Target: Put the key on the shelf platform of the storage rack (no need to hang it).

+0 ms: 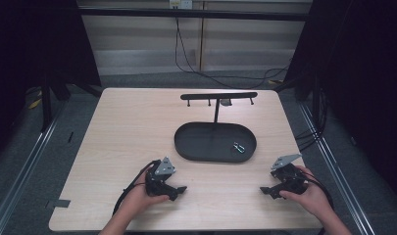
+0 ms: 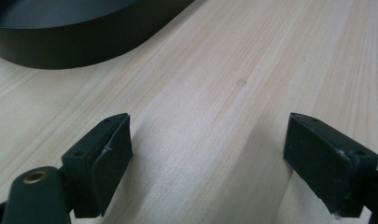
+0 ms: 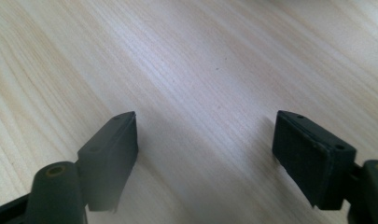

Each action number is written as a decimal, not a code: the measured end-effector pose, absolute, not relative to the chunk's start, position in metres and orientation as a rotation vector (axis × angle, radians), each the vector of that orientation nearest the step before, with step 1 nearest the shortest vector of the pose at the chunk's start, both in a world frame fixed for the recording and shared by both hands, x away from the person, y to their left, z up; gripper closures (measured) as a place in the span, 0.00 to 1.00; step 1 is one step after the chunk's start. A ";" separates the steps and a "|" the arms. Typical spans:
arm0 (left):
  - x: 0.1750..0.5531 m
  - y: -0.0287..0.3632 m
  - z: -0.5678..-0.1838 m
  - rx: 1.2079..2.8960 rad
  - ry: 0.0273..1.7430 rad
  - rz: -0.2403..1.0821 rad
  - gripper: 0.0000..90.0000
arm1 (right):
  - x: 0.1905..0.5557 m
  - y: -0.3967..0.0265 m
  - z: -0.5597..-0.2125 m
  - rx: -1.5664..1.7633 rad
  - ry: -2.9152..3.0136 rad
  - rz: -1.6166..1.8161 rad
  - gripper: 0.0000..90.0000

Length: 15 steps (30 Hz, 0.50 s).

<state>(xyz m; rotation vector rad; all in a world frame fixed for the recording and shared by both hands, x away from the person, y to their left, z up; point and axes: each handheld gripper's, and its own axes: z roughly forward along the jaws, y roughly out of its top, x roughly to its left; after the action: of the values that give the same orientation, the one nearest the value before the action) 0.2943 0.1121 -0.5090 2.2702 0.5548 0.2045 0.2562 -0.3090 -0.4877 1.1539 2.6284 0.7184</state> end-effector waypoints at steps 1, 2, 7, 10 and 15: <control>0.294 0.112 -0.509 2.270 0.555 0.205 0.17 | 0.256 -0.310 -0.488 1.158 2.621 0.732 0.24; 0.294 0.112 -0.509 2.270 0.555 0.205 0.17 | 0.256 -0.311 -0.489 1.133 2.616 0.745 0.24; 0.294 0.112 -0.509 2.271 0.554 0.202 0.17 | 0.253 -0.314 -0.493 1.137 2.583 0.799 0.20; 0.294 0.112 -0.509 2.271 0.557 0.199 0.17 | 0.251 -0.316 -0.496 1.130 2.556 0.842 0.17; 0.293 0.112 -0.510 2.256 0.560 0.197 0.17 | 0.247 -0.318 -0.499 1.123 2.519 0.896 0.17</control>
<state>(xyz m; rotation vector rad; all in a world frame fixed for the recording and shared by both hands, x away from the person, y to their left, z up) 0.2932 0.1118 -0.5096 2.2560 0.5596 0.1971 0.2468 -0.3182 -0.4995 1.1230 2.5190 0.8958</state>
